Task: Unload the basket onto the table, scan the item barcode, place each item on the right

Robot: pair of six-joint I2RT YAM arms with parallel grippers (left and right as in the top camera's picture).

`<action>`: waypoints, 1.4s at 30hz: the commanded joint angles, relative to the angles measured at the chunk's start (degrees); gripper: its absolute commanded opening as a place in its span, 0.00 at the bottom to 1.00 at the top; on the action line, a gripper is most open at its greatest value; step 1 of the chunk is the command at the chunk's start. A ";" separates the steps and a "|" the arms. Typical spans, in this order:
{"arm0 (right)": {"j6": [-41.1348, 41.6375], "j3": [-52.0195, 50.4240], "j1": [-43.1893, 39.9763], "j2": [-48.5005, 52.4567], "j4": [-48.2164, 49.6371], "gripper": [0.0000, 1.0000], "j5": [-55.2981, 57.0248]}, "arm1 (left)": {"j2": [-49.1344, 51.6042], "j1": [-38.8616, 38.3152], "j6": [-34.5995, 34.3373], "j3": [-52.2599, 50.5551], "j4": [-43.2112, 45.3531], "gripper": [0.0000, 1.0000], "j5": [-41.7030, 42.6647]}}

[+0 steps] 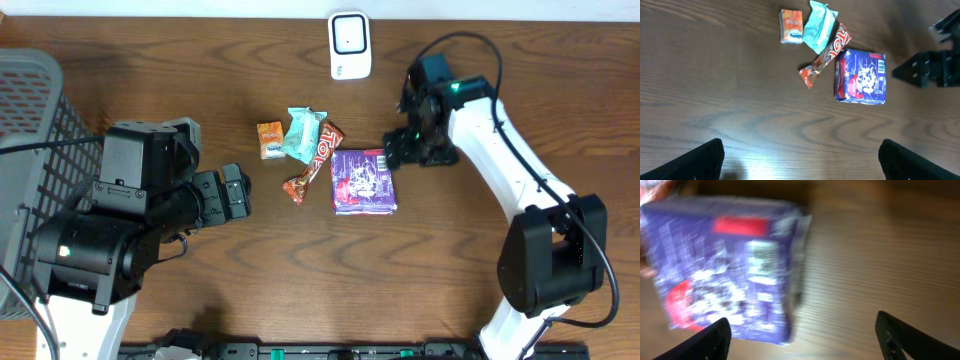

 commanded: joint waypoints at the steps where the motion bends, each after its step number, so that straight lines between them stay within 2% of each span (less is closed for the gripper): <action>1: -4.55 -5.01 -2.34 -0.17 3.17 0.89 -16.79 | 0.00 -0.02 0.57 0.13 -0.22 0.98 -0.35; 4: -4.52 -9.79 -3.28 -0.13 7.76 0.85 -19.34 | 0.00 -0.02 0.57 0.13 -0.22 0.98 -0.35; 10: -3.21 -20.48 -3.45 -0.11 20.55 0.69 -22.84 | 0.00 -0.02 0.57 0.13 -0.22 0.98 -0.35; 12: -3.15 -23.10 -3.45 -0.11 24.52 0.56 -24.50 | 0.00 -0.02 0.57 0.13 -0.22 0.98 -0.35; 14: -1.70 -24.98 -3.45 -0.11 27.69 0.36 -24.70 | 0.00 -0.02 0.57 0.13 -0.24 0.98 -0.35; 15: -1.62 -25.22 -3.45 -0.11 28.17 0.14 -24.70 | 0.00 -0.02 0.57 0.13 -0.22 0.98 -0.35; 16: -1.60 -25.22 -3.48 -0.11 28.26 0.01 -24.68 | 0.00 -0.02 0.57 0.13 -0.22 0.98 -0.35; 19: -0.35 -24.33 -3.76 -0.52 27.87 0.01 -24.17 | 0.00 -0.02 0.57 0.13 -0.22 0.98 -0.35; 22: 1.57 -20.50 -4.28 -2.08 24.00 0.01 -18.93 | 0.00 -0.02 0.57 0.13 -0.22 0.98 -0.35; 28: 4.66 -4.87 -2.95 -6.99 7.58 0.01 6.82 | 0.00 -0.02 0.57 0.13 -0.22 0.98 -0.35; 33: 12.11 5.75 0.76 -7.82 -5.25 0.02 32.57 | 0.00 -0.02 0.57 0.13 -0.22 0.98 -0.35; 35: 19.19 5.75 2.14 -7.82 -9.49 0.02 43.19 | 0.00 -0.02 0.57 0.13 -0.22 0.98 -0.35; 37: 23.87 4.52 2.95 -7.41 -11.61 0.01 48.52 | 0.00 -0.02 0.57 0.13 -0.22 0.98 -0.35; 42: 26.67 -3.61 3.30 -6.38 -8.72 0.01 50.12 | 0.00 -0.02 0.57 0.13 -0.24 0.98 -0.35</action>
